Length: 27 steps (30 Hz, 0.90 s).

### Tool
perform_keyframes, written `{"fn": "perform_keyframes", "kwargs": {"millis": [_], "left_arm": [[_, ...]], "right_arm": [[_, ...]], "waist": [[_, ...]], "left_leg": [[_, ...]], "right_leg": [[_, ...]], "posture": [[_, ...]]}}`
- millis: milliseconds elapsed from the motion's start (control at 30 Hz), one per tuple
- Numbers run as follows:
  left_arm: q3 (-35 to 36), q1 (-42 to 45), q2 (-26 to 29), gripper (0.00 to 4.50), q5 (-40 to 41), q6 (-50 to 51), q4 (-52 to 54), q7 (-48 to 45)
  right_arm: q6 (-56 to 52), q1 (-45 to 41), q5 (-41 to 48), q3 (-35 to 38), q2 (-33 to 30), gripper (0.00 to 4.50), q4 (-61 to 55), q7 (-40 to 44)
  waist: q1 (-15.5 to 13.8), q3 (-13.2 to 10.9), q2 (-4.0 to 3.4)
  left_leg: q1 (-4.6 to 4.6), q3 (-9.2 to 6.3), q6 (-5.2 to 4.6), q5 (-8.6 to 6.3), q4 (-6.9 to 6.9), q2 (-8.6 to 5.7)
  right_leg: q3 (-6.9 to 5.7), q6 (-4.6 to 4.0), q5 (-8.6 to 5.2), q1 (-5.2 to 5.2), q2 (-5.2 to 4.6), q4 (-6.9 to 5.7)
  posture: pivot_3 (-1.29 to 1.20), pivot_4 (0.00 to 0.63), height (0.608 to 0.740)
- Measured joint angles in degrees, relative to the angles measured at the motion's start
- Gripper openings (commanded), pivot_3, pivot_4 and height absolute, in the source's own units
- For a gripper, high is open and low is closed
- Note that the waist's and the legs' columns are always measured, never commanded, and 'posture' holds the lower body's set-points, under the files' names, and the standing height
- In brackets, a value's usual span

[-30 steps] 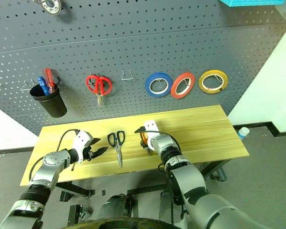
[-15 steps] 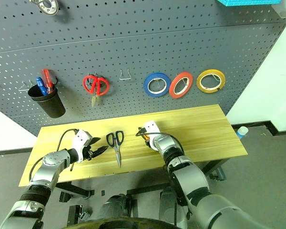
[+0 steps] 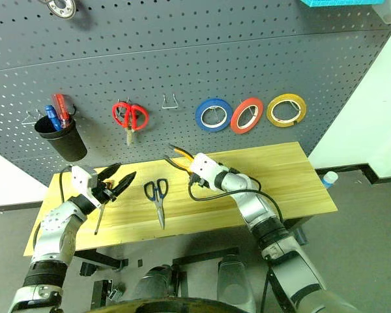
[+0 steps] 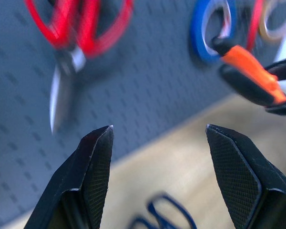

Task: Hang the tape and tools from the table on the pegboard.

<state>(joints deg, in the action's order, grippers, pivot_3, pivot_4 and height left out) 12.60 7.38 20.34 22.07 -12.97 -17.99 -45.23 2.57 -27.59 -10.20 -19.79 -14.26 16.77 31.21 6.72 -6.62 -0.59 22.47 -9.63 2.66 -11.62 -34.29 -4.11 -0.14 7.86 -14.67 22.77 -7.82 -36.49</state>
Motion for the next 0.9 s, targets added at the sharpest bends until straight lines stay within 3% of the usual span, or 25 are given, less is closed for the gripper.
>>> {"fn": "perform_keyframes", "kwargs": {"millis": [267,467,900], "left_arm": [[2.85,5.66,-1.83,3.22,1.03,-9.63,-2.50,2.36],[2.76,5.73,-4.92,3.22,3.19,-13.56,-2.26,1.29],[2.65,2.26,-6.08,3.22,3.80,-14.02,2.13,2.77]], "right_arm": [[11.94,-12.23,5.46,5.61,4.13,2.08,3.91,-0.60],[18.36,-21.04,11.35,10.81,10.51,2.08,16.36,-1.79],[27.82,-34.15,19.35,22.16,17.02,2.08,39.93,-3.00]], "waist": [[-0.96,-0.04,0.14],[-1.07,-0.05,0.14],[-1.26,-0.51,0.12]], "left_leg": [[0.00,0.00,0.13,0.08,0.16,0.01],[-0.01,-0.03,0.16,0.11,0.25,0.02],[-0.04,-0.10,0.17,0.12,0.36,0.05]], "right_leg": [[0.00,-0.26,0.26,-0.11,0.05,0.40],[0.00,-0.34,0.30,-0.06,0.11,0.37],[0.02,-0.42,0.33,-0.01,0.18,0.33]], "posture": [[-0.09,0.073,0.740],[-0.08,0.074,0.740],[-0.01,0.116,0.740]]}}
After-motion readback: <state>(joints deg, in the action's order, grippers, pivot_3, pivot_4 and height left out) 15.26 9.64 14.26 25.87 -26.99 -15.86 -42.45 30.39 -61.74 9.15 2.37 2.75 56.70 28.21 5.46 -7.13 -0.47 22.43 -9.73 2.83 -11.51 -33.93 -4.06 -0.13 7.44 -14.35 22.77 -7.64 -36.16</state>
